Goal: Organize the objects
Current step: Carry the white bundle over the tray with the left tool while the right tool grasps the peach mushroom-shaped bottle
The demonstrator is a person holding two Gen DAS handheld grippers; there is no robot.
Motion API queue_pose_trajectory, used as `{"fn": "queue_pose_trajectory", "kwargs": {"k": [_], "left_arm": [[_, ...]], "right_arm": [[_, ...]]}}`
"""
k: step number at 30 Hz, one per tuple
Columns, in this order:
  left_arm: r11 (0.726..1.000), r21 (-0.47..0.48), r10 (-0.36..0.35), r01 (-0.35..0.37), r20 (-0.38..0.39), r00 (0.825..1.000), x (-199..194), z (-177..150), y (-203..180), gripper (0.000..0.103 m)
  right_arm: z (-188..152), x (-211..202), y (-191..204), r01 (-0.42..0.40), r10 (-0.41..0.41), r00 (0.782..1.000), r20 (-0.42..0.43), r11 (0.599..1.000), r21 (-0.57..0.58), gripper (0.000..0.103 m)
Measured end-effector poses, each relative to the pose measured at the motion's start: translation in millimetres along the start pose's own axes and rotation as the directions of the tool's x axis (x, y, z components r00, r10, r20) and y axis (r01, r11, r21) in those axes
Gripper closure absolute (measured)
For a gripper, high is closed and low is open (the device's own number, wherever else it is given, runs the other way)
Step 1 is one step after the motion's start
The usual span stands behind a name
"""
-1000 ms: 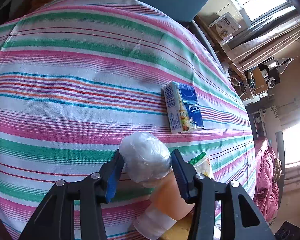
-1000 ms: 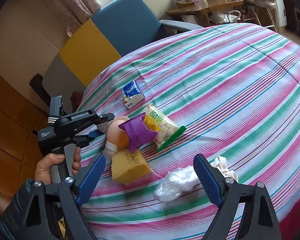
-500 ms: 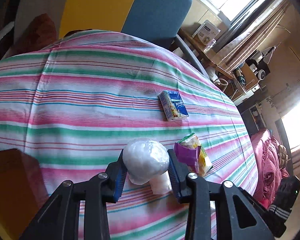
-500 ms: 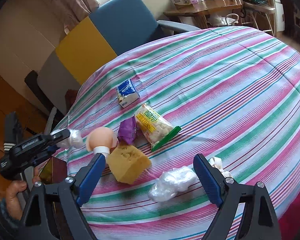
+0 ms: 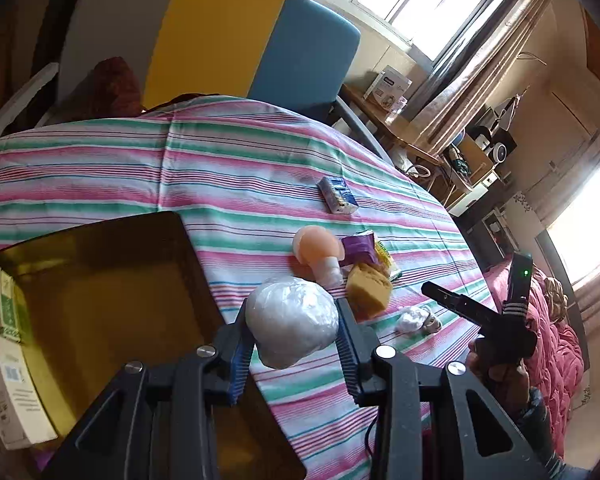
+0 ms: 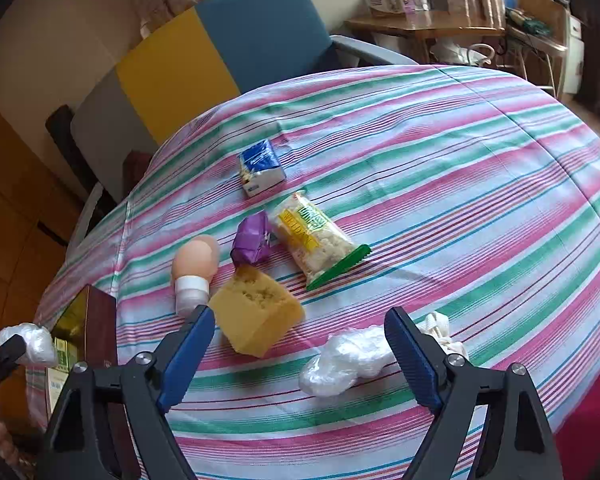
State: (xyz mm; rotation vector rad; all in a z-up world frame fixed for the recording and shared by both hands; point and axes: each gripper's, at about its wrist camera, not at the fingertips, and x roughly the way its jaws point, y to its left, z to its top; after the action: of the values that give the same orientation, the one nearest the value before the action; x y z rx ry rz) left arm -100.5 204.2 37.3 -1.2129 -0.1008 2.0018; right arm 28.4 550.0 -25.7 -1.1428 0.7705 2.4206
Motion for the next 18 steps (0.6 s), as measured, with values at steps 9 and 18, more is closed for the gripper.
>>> {"fn": "queue_pose_trajectory", "kwargs": {"k": [9, 18], "left_arm": [[0.994, -0.058, 0.098, -0.093, 0.077, 0.992, -68.3, -49.2, 57.7, 0.065], [0.975, -0.176, 0.153, -0.132, 0.109, 0.982, -111.0, -94.2, 111.0, 0.065]], "right_arm": [[11.4, 36.7, 97.8, -0.087, 0.073, 0.995, -0.074, 0.973, -0.213, 0.018], [33.4, 132.9, 120.7, 0.015, -0.069, 0.971, -0.231, 0.974, -0.226, 0.016]]}}
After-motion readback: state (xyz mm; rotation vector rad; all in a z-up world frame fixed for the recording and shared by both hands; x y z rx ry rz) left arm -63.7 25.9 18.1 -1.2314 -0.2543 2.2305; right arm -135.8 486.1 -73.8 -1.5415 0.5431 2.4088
